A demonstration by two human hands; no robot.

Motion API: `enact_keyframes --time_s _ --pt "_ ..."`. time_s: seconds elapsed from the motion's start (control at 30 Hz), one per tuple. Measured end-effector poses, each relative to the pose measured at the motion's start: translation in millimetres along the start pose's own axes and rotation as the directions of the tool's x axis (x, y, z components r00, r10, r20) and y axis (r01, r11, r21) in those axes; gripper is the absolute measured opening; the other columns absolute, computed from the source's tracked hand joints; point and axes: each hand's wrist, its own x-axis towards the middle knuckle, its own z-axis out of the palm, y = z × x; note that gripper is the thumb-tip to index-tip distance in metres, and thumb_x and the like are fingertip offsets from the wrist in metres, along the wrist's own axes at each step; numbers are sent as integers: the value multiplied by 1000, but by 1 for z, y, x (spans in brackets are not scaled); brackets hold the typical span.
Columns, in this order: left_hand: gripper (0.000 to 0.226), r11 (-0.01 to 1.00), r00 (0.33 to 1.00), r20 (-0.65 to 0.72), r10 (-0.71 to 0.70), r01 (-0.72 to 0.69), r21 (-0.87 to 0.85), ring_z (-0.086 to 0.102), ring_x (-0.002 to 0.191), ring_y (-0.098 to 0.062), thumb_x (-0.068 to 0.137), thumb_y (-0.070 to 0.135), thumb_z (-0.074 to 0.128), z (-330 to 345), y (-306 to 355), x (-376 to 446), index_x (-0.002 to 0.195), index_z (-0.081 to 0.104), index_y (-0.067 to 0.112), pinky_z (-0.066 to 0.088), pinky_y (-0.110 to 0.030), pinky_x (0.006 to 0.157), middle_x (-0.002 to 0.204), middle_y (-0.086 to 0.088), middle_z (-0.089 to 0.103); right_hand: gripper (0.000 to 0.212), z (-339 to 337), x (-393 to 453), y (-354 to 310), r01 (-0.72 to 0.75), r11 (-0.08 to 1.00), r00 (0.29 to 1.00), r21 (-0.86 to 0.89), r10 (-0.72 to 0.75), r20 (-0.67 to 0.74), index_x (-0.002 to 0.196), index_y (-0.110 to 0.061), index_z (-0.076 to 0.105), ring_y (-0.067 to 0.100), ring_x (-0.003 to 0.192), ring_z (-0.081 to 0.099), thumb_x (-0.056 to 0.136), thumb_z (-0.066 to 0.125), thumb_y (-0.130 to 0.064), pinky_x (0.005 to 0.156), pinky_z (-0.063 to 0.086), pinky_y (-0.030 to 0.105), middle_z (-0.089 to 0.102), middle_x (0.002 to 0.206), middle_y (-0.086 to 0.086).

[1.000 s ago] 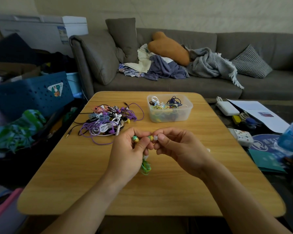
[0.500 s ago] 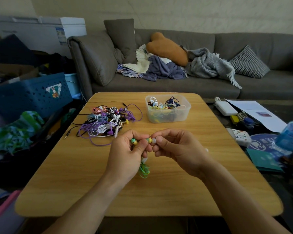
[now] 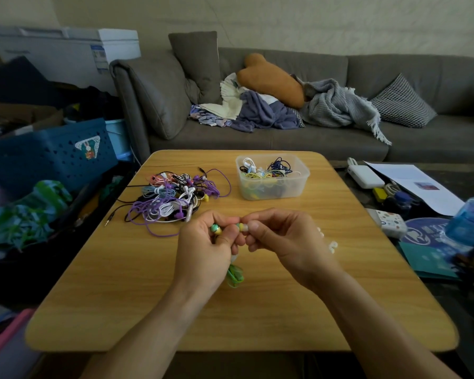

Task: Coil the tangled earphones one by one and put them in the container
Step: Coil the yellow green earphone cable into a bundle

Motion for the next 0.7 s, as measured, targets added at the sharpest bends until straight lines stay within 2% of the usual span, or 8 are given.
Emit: enact_keyframes --time_s 0.07,0.13,0.3,0.4,0.47,0.5,0.57,0.7 --pt "22 998 999 -15 46 -45 52 53 47 -7 90 -9 57 -1 2 -1 82 64 10 46 -17 46 57 -2 64 13 4 -2 1 -5 999 999 54 7 -42 92 -5 73 15 64 65 83 68 -13 63 55 24 72 72 10" --pt "23 973 989 -29 142 -134 186 56 48 -9 88 -6 62 -2 2 -1 80 65 15 48 -20 48 60 -5 66 9 8 -5 1 -2 995 996 104 11 -93 94 -5 73 14 64 67 89 66 -5 64 56 23 72 73 10" --pt "17 913 970 -60 237 -202 355 62 56 -9 87 1 67 -3 -2 -4 85 68 17 54 -28 53 69 0 66 9 13 -6 -1 -8 998 993 68 17 -119 91 -6 73 16 67 70 88 67 0 66 58 25 74 75 12" --pt "13 872 955 -30 296 -257 417 63 60 -7 89 3 66 -3 -4 -4 92 69 15 55 -26 56 73 5 67 8 13 -5 -2 -30 998 988 58 38 -150 90 -6 74 17 68 70 88 68 -1 67 58 25 74 75 12" --pt "15 839 951 15 310 -281 466 66 68 -5 90 5 64 -3 -5 -4 101 70 15 57 -27 63 81 6 70 7 13 -5 -1 -48 997 983 61 58 -176 89 -6 74 19 68 71 86 71 -1 67 58 26 75 77 13" --pt "21 823 949 39 313 -291 489 67 76 -4 90 4 64 -3 -5 -4 106 71 15 57 -23 69 88 6 72 7 12 -5 -1 -55 997 980 58 65 -188 89 -5 73 20 69 72 85 72 0 67 58 27 75 78 14" --pt "36 818 949 79 306 -305 487 65 90 2 88 -3 61 -4 -2 -5 116 70 18 53 -12 78 100 8 72 11 14 -6 1 -63 997 974 44 71 -214 90 -4 72 22 71 73 81 77 1 67 59 28 75 81 15" --pt "45 862 947 140 289 -321 393 64 103 6 89 -6 59 -10 3 0 124 66 21 54 -20 88 112 14 68 13 19 -7 0 -15 996 973 89 35 -230 89 -6 72 19 69 72 80 76 3 64 58 24 76 80 13"
